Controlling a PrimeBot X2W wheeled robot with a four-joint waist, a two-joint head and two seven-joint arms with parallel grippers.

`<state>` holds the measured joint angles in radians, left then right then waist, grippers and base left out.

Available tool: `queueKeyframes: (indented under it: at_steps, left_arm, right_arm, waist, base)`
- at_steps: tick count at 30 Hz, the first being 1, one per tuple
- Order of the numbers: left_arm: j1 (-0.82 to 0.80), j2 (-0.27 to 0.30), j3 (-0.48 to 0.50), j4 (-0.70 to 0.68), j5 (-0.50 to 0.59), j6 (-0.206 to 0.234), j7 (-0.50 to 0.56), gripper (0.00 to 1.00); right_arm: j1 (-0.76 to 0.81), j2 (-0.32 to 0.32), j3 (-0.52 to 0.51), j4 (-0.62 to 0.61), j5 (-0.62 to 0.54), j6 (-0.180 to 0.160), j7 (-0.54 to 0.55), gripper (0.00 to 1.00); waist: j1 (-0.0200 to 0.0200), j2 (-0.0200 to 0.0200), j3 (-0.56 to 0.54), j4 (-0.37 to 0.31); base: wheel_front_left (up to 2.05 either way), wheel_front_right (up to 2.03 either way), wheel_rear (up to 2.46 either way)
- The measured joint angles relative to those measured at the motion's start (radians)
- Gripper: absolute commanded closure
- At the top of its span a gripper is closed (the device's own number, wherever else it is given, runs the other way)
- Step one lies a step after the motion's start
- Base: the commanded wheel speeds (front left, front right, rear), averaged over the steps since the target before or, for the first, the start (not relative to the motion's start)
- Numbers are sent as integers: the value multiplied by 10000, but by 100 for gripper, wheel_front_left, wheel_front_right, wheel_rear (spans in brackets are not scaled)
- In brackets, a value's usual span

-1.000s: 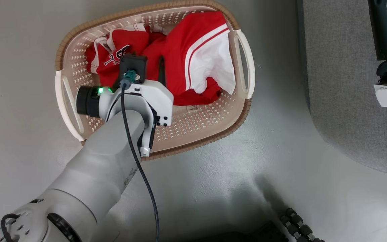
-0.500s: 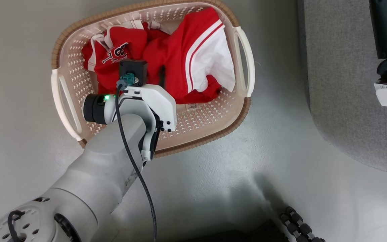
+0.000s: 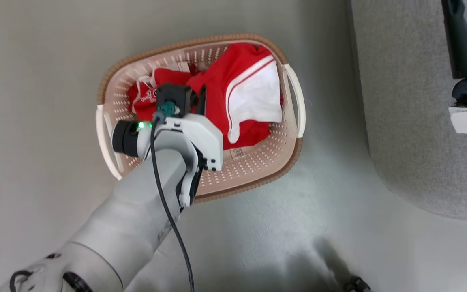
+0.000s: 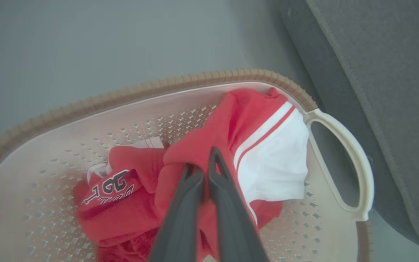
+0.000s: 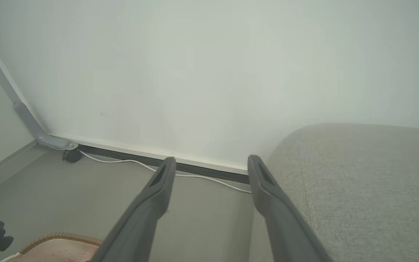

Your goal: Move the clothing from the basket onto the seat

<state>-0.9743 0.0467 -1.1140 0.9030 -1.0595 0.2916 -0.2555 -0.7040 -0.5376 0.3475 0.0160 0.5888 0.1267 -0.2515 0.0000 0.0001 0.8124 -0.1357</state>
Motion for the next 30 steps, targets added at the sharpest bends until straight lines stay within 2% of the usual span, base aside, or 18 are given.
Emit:
queueKeyframes:
  at_steps: [9,14,30]
  left_arm:
    - [1504,-15,1753,-1122,2194,-27,-2,100]
    - [2361,-25,2558,-1728,3281,-244,0,100]
    - [4415,-38,4692,-3590,5526,-838,0,100]
  right_arm:
    - [644,186,372,612,-23,0,-17,0]
    - [1143,339,633,1005,-121,0,-42,0]
    - [2353,1256,1206,2286,-430,0,-42,0]
  waist:
    - [0,0,-1512,374]
    - [-1,0,-2456,636]
    - [0,0,-5205,1339]
  base:
    - [0,0,0]
    - [0,0,0]
    - [0,0,0]
